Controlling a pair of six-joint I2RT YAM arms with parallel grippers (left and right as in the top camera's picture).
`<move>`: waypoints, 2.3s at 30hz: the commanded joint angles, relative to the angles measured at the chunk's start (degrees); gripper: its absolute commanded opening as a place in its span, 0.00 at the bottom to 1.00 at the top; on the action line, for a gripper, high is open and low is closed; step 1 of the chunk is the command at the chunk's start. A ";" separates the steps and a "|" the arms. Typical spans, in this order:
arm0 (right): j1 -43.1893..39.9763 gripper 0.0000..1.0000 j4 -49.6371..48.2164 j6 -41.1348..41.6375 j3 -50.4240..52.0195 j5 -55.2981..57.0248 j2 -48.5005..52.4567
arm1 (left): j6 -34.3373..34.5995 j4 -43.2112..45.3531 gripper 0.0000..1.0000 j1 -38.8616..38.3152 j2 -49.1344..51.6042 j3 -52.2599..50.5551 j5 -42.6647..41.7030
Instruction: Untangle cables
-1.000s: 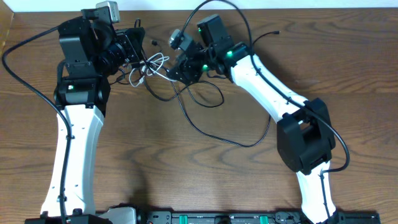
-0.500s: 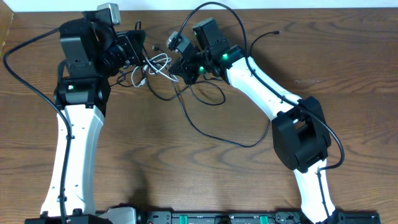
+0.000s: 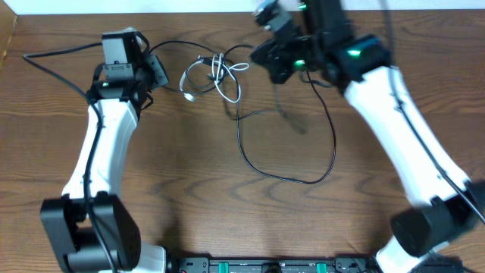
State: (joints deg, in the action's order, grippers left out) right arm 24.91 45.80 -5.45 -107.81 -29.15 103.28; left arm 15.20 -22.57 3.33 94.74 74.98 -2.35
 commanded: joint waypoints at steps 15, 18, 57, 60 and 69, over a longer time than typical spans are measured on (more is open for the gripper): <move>-9.46 0.01 5.81 1.16 -2.14 5.29 -19.74 | -0.09 1.31 0.07 0.85 12.81 1.05 10.99; -11.04 0.01 6.82 1.18 -2.23 7.87 -21.35 | -1.09 2.29 0.07 1.40 12.87 1.05 11.04; -9.20 0.86 15.65 2.64 -11.28 5.77 12.76 | 0.76 4.42 0.07 9.84 -16.81 1.11 -13.66; -8.00 0.89 14.01 0.15 -11.28 2.58 13.09 | 2.97 5.07 0.07 9.84 -18.58 1.11 -13.79; -3.82 0.99 7.78 -7.02 -11.28 -3.74 13.11 | 8.02 7.82 0.07 9.84 -19.96 1.14 -15.19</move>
State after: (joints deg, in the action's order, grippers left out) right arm 20.49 55.53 -8.21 -118.67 -27.03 116.11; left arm 19.53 -16.01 13.28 75.75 75.00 -16.56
